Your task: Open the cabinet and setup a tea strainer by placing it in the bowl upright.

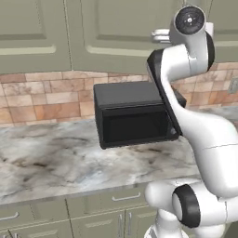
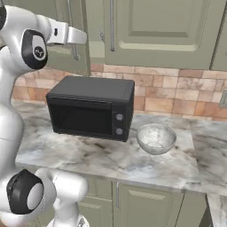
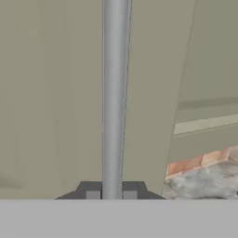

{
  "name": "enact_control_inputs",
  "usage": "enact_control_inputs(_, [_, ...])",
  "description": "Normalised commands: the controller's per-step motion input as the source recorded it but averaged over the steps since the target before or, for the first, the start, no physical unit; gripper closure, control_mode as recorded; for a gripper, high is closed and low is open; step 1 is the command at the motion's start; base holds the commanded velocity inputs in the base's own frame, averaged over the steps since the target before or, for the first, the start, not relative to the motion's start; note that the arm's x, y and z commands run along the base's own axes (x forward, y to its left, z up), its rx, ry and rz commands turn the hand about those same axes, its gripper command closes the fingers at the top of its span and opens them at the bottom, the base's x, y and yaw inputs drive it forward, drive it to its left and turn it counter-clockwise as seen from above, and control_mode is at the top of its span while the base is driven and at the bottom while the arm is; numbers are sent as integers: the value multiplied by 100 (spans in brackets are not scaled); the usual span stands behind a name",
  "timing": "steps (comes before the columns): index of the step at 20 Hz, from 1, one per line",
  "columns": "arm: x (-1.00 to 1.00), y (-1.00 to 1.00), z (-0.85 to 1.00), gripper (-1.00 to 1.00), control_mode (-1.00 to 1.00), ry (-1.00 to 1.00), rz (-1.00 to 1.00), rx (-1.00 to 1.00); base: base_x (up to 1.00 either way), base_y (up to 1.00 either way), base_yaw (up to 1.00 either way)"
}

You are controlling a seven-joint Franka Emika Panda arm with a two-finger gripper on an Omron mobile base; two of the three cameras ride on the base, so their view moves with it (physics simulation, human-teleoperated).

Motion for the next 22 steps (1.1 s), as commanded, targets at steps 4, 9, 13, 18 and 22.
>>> enact_control_inputs(4, [-100,26,0,100,-100,0,-28,0,0,0,0])
enact_control_inputs(9, [-100,36,0,100,-100,0,-25,-3,0,0,0])
enact_control_inputs(13, [-100,46,0,100,-100,0,-18,-6,0,0,0])
enact_control_inputs(18, [-69,44,-7,100,-100,2,-11,-6,0,0,0])
enact_control_inputs(22, [-40,25,0,100,-100,3,-5,0,0,0,0])
